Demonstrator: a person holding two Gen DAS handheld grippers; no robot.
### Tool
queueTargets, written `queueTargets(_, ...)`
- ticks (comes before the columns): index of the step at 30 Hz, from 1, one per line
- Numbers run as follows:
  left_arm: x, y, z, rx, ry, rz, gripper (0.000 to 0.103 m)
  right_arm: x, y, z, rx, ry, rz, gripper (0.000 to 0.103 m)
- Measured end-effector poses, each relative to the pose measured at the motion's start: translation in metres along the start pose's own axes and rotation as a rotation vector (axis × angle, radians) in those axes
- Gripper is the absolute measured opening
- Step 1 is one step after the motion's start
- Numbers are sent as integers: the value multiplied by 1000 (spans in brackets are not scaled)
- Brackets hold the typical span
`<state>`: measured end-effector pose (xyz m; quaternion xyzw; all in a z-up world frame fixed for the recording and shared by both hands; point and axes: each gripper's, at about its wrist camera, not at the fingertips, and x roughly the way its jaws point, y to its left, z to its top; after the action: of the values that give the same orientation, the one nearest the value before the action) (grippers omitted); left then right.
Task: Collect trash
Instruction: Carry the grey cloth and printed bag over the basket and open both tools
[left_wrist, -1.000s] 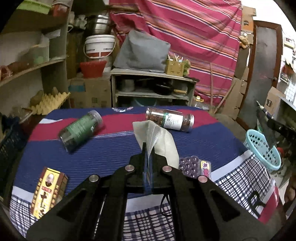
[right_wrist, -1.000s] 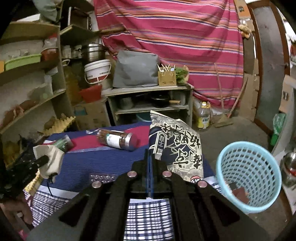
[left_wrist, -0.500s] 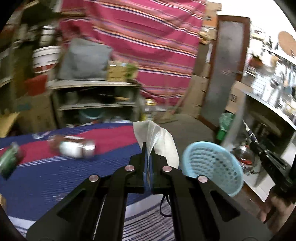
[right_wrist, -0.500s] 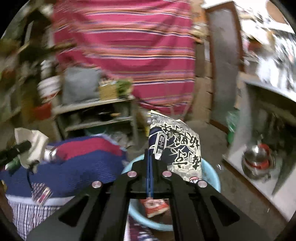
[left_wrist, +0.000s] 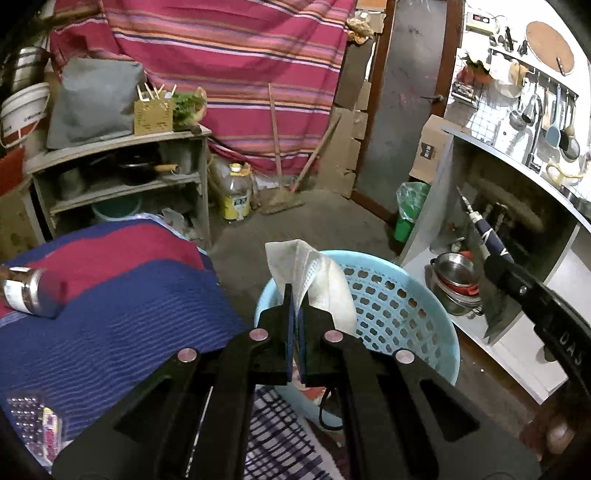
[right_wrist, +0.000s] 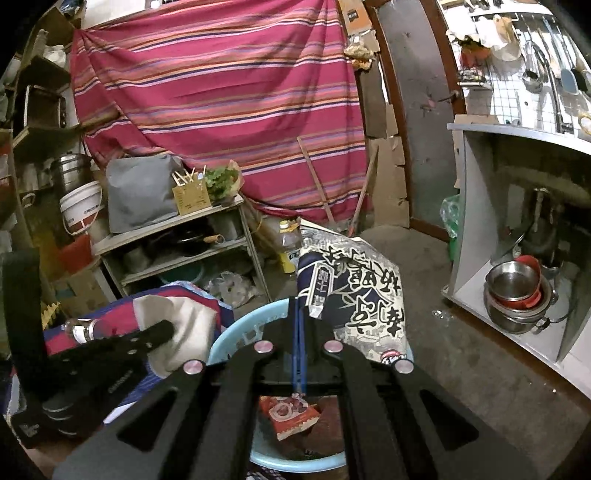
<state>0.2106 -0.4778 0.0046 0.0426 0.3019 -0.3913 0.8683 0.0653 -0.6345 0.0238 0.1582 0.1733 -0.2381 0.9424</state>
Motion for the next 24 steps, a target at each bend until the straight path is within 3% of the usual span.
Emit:
queueTargets(14,6,-7,-2,22,19,-2,2,14,4,-10,25,34,-3,4)
queueTargets(16,8,-6,-1,16,25,2,20,20,6,-13,6,48,-21,4)
queueTargets(17,10,-5,-1,5,24,1,39,22,6,-14,-1,57,-31,4)
queueTargets(19,12,-1,-2,-15,29,-9,42,23,4,-14,14,63,-20,5)
queueTargets(20,14,-1,-2,-19,35,-12,42,24,3,-15,20,65,-16,12)
queueTargets(22,15,-1,-2,-14,32,-7,42,19,1,-15,31,29,-36,76)
queueTargets(24,16,1,-2,-25,35,-11,42,15,-1,-14,52,10,-17,77)
